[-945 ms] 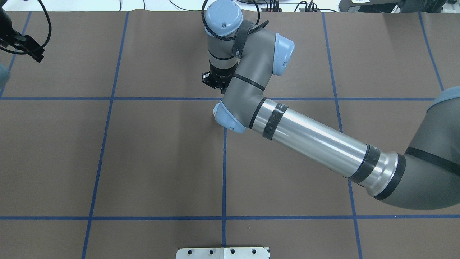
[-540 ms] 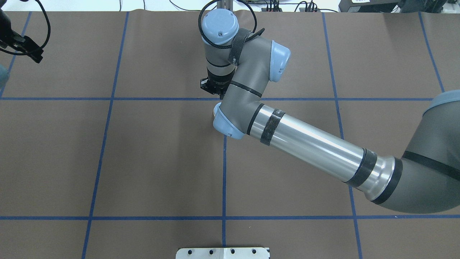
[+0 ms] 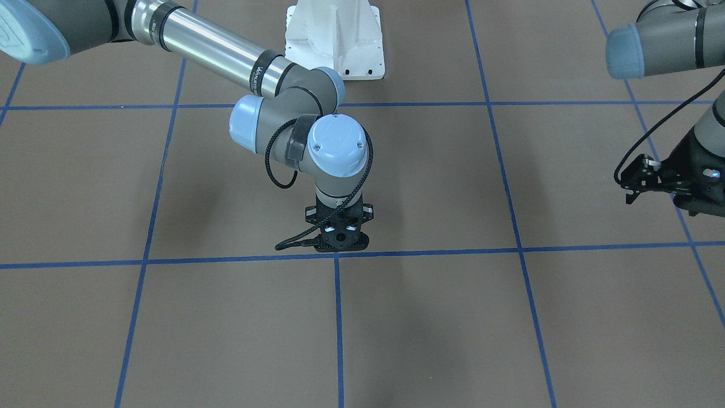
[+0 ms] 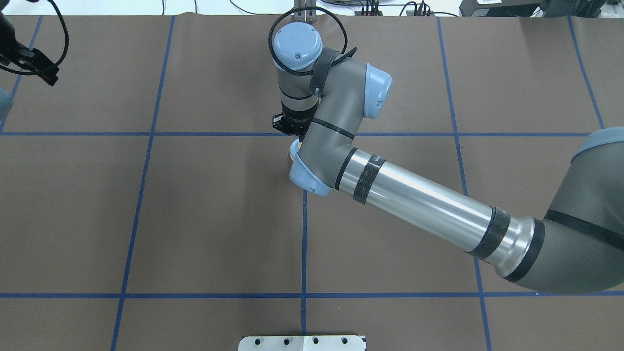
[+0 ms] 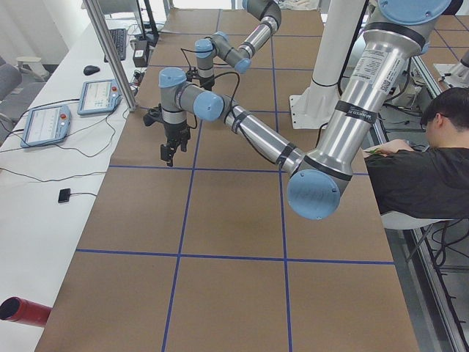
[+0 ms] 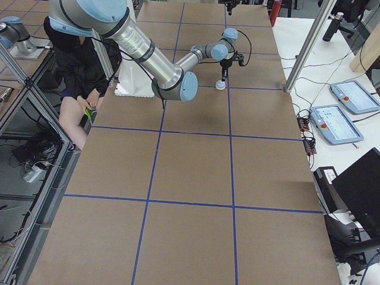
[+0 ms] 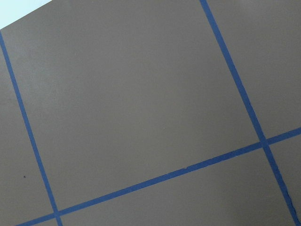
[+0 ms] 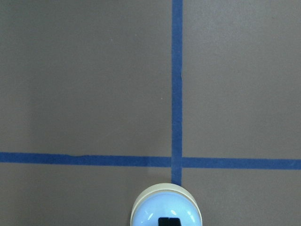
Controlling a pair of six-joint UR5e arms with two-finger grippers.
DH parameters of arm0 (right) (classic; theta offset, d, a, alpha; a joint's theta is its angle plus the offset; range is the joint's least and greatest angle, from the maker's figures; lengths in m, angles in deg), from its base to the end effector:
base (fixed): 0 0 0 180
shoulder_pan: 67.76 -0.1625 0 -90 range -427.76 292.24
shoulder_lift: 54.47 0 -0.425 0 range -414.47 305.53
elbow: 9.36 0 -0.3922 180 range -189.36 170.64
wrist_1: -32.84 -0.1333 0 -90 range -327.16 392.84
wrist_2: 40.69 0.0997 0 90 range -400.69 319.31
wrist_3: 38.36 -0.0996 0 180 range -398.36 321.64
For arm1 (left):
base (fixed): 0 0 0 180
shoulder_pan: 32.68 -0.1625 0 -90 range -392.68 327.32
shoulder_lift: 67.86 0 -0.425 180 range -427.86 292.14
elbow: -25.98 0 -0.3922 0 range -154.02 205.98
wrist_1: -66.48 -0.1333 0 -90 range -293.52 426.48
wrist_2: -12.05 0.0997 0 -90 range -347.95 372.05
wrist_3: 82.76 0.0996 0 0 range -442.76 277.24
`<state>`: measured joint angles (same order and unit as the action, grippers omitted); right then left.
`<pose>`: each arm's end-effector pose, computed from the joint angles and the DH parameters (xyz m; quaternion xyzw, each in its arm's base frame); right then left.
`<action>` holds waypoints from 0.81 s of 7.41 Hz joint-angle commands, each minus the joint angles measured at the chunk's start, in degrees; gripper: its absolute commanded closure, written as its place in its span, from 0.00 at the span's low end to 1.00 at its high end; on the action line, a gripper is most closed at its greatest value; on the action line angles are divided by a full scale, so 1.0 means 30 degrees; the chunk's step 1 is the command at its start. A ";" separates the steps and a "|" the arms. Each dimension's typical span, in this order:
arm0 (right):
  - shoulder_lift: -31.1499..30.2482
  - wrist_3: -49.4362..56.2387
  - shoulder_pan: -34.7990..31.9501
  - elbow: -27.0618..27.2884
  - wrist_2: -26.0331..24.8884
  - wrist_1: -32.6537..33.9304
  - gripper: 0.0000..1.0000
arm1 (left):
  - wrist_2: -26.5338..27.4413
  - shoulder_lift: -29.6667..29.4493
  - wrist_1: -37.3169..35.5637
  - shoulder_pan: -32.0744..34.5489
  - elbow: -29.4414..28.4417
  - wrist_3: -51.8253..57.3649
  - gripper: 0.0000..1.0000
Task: Place and press bell with both arms
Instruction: 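Press down on the bell's cream top with the right gripper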
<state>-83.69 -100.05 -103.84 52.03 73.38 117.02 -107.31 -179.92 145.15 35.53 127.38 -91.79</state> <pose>-0.6222 -0.5681 0.1715 0.0028 -0.3744 -0.0051 0.9272 0.1487 -0.5995 0.3830 0.1129 0.2891 0.1538 0.9381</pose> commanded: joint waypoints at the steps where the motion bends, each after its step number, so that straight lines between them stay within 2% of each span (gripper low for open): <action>1: 0.0013 -0.0001 0.0132 -0.0248 0.0004 -0.0020 1.00 | 0.0000 0.0000 0.0000 -0.0001 -0.0020 -0.0007 0.00; 5: 0.0158 -0.0439 0.0133 -0.0045 0.0062 -0.0020 1.00 | -0.0029 0.0000 -0.0029 0.0029 0.0038 -0.0095 0.00; 6: 0.0159 -0.0527 -0.0157 0.0536 0.0149 0.0096 1.00 | -0.0029 0.0000 -0.0030 0.0058 0.0067 -0.0066 0.00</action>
<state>-83.36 -101.16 -103.57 52.13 73.61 117.03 -107.37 -179.92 145.08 35.63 127.48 -92.05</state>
